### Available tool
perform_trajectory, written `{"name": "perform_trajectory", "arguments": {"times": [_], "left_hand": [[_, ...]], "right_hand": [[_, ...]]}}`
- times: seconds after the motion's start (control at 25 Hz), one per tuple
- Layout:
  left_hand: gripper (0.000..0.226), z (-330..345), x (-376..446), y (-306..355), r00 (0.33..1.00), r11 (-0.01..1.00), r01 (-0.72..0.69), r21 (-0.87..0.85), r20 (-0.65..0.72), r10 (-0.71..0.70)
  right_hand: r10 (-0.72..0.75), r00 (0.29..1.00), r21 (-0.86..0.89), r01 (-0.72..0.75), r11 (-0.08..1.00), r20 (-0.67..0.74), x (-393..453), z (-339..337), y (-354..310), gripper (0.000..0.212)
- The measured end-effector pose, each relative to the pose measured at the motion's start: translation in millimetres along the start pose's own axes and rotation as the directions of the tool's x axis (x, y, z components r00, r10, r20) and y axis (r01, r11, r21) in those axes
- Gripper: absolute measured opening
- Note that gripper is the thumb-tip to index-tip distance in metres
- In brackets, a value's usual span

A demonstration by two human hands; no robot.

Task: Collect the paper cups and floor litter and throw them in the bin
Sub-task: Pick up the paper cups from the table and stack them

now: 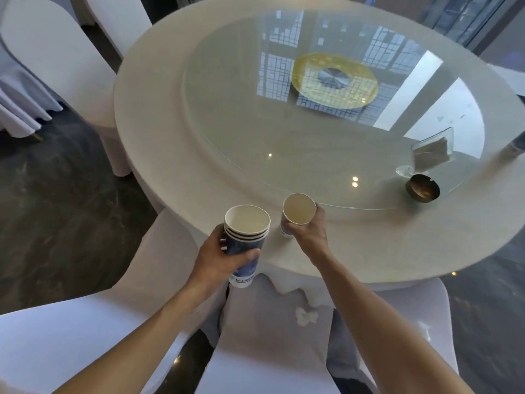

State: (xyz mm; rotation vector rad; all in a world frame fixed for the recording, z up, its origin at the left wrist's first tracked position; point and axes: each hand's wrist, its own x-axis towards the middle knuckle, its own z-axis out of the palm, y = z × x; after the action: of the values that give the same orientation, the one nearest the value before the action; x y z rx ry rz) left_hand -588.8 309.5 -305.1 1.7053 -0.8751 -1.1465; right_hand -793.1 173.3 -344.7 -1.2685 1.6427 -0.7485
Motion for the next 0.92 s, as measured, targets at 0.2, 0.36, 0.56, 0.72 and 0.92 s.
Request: {"name": "perform_trajectory", "arguments": {"times": [0.2, 0.36, 0.56, 0.72, 0.92], "left_hand": [[0.085, 15, -2, 9, 1.0, 1.0, -0.009, 0.006, -0.005, 0.009], [0.086, 25, 2, 48, 0.995, 0.994, -0.092, -0.06, -0.056, 0.088], [0.083, 63, 3, 101, 0.973, 0.959, -0.23, -0.168, -0.067, 0.222], [0.089, 107, -15, 110, 0.965, 0.954, -0.242, -0.177, 0.06, 0.256], [0.085, 157, -37, 92, 0.972, 0.977, -0.193, -0.089, 0.122, 0.203]], "right_hand": [[-0.063, 0.997, 0.07, 0.06, 0.996, 0.045, -13, -10, -5, 0.065], [-0.121, 0.993, 0.036, 0.121, 0.992, -0.007, -43, -35, 5, 0.057], [-0.084, 0.996, -0.021, 0.083, 0.996, -0.036, -79, -75, 35, 0.066], [-0.166, 0.986, -0.015, 0.166, 0.986, 0.03, -102, -105, 33, 0.054], [-0.186, 0.981, 0.073, 0.181, 0.981, 0.063, -119, -139, 38, 0.054]]}}
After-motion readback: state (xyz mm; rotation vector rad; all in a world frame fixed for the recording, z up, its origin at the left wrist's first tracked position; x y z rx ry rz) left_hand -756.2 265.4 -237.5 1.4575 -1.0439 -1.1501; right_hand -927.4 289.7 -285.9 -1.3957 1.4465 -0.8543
